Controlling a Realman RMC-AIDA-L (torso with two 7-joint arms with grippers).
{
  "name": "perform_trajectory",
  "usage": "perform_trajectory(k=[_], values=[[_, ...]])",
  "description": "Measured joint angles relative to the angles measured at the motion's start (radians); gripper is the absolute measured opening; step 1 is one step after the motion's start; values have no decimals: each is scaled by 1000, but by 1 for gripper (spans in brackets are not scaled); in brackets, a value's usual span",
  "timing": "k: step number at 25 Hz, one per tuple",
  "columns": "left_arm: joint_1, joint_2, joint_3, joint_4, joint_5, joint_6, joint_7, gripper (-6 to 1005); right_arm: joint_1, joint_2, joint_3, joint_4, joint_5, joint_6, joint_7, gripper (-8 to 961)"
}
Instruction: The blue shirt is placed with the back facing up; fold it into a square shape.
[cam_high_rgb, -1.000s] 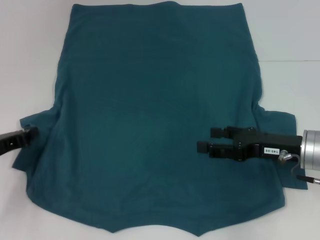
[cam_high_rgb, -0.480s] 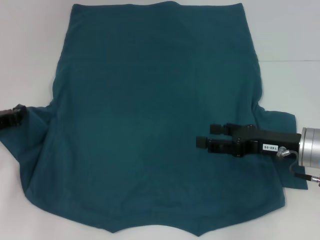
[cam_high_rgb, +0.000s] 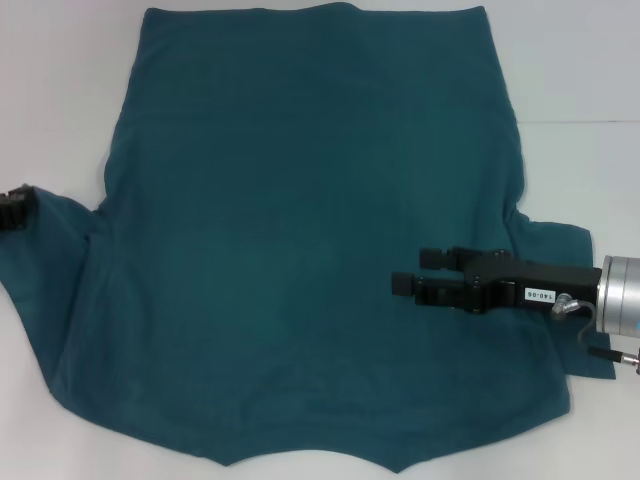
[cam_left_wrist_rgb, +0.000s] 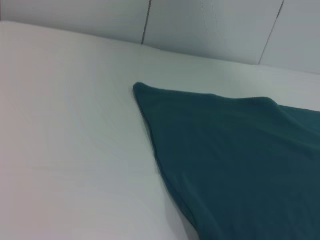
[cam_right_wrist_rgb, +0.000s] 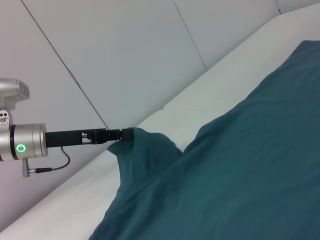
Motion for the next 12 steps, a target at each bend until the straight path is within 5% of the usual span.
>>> perform_trajectory(k=[12], values=[[-3, -1, 15, 70, 4, -3, 1, 4, 1, 0, -5, 8, 12, -3, 1, 879]])
